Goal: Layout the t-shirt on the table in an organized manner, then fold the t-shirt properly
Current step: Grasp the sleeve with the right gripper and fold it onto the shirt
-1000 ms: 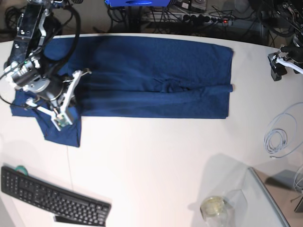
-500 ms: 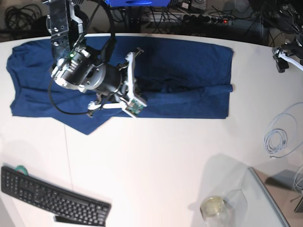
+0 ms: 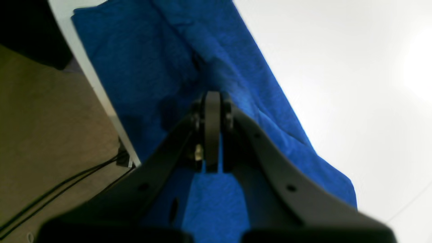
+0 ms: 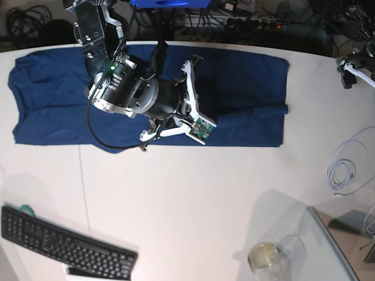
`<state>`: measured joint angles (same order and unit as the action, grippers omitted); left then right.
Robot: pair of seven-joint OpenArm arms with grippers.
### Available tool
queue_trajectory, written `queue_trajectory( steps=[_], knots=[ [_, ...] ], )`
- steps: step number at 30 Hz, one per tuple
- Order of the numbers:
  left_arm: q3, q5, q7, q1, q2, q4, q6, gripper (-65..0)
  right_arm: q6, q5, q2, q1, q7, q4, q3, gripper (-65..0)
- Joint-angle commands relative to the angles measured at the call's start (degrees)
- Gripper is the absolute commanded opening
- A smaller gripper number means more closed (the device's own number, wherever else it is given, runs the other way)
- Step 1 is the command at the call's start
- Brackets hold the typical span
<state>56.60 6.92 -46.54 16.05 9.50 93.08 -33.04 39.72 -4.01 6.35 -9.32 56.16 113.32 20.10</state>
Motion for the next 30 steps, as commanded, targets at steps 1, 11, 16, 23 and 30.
queue_trajectory(
  steps=[1, 11, 16, 23, 30],
  knots=[
    [0.41, 0.42, 1.05, -0.01, 0.92, 0.86, 0.20, -10.9, 0.28, -0.87, 0.82, 0.93, -1.26, 1.10, 0.17, -64.8],
    [0.32, 0.42, 1.05, -0.01, 0.83, 0.86, 0.20, -10.9, 0.28, -0.96, 0.99, 1.28, -3.81, 0.31, 0.69, -64.8],
    [0.32, 0.42, 1.05, -0.01, 0.83, 0.86, 0.20, -10.9, 0.28, -0.96, 0.90, -0.30, -3.72, 0.31, 3.68, -64.8],
    [0.32, 0.42, 1.05, -0.01, 0.83, 0.86, 0.20, -10.9, 0.28, -0.96, 0.90, -2.33, -4.07, 0.13, 6.32, -64.8],
    [0.32, 0.42, 1.05, -0.10, 0.83, 0.86, 0.20, -10.9, 0.28, -0.87, 0.90, -1.18, -4.16, -1.36, 5.88, -64.8]
  ],
)
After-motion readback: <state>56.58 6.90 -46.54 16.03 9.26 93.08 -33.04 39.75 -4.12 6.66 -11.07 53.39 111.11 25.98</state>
